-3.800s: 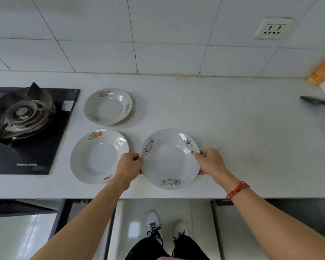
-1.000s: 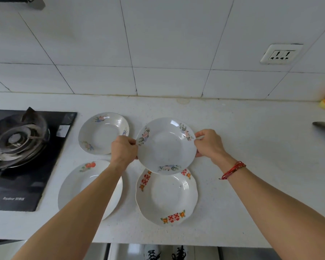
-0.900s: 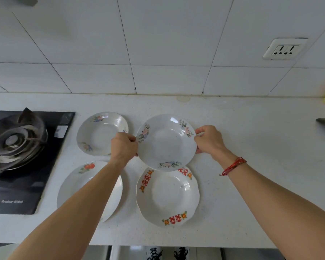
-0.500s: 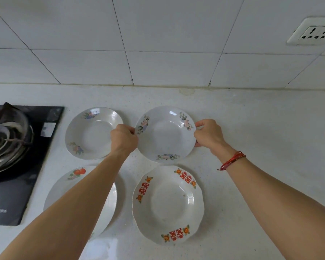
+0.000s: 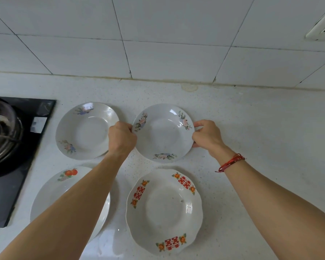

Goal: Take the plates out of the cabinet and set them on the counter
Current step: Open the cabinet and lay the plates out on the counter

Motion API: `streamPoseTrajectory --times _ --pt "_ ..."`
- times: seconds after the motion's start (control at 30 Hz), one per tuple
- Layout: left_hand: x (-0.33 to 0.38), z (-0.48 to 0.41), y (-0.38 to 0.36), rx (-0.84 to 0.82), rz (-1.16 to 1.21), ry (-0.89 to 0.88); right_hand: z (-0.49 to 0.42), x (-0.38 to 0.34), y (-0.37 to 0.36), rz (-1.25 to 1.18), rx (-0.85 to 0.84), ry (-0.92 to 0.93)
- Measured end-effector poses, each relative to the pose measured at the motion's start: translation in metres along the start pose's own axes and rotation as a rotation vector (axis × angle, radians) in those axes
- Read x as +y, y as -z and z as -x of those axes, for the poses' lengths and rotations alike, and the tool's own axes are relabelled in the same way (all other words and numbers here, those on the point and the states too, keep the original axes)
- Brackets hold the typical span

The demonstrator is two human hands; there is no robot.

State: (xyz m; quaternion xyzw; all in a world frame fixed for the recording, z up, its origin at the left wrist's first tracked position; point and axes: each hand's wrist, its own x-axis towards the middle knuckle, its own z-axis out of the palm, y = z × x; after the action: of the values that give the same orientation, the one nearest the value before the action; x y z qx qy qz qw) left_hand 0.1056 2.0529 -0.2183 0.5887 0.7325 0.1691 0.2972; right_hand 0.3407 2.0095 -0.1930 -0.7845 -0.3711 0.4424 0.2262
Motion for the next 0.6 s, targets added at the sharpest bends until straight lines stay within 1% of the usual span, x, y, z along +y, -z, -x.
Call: streamPoseTrajectory --times 0.2,0.33,0.43,0.6 --pt "0.0 0.004 -0.001 0.002 -0.009 -0.006 -0.003 0.004 0.001 0.011 -0.015 0.014" --pt "-0.001 0.006 -0.001 -0.031 -0.069 -0.034 -0.001 0.007 0.003 0.104 -0.05 0.07" --pt "-0.004 0.015 0.003 -0.02 -0.163 -0.132 0.006 0.006 0.005 0.207 -0.062 0.136" --pt "-0.001 0.041 0.015 -0.014 -0.29 -0.3 0.026 0.006 0.008 0.355 -0.016 0.247"
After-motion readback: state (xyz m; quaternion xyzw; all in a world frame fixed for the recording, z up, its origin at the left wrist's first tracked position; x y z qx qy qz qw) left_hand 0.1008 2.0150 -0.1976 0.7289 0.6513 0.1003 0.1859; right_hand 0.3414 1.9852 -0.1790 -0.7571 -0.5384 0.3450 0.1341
